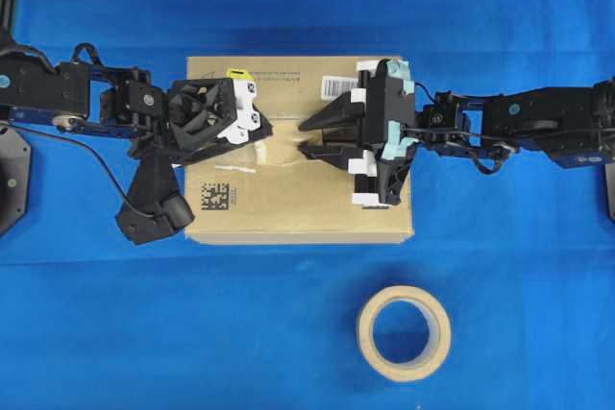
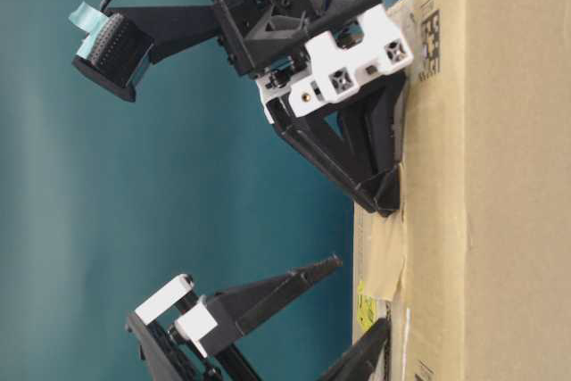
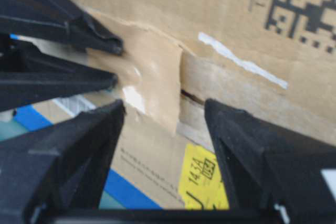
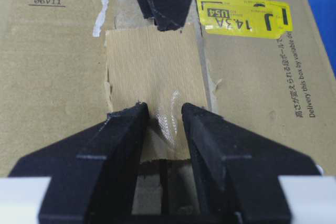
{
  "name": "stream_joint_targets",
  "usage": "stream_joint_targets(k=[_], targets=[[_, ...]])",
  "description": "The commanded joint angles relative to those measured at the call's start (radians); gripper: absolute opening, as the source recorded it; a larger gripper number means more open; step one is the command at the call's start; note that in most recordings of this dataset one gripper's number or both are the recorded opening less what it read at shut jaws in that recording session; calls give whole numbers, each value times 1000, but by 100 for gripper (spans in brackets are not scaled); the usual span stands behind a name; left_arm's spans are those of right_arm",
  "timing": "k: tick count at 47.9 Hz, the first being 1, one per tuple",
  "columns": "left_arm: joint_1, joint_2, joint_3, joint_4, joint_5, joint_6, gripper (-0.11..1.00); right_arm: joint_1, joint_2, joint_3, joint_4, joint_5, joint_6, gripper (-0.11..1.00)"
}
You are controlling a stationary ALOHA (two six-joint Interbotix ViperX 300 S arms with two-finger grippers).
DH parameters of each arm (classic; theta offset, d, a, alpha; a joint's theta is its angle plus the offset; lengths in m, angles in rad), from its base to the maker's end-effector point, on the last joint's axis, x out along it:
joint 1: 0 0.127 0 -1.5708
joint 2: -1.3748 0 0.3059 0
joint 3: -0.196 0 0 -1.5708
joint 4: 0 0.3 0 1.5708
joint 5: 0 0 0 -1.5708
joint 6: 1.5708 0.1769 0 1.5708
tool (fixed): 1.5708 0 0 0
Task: Apply tape along the seams of the closed cardboard box to seal it securely.
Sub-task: 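Smooth the tape along the seam with both grippers pressing down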
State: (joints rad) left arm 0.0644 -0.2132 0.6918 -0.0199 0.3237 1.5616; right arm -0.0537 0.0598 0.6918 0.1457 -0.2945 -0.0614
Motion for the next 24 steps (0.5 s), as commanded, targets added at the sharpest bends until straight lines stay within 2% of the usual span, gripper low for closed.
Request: stream_joint_targets(k=[1, 16, 24], targets=[[2, -28, -9, -3, 0, -8, 62, -2, -9, -6, 3, 3, 0, 42], [2, -101, 17, -9, -38, -44, 61, 0, -25, 6, 3, 3, 0, 42], [-3, -153, 66, -12, -167, -141, 61, 5, -80, 18, 3, 3, -2, 42]])
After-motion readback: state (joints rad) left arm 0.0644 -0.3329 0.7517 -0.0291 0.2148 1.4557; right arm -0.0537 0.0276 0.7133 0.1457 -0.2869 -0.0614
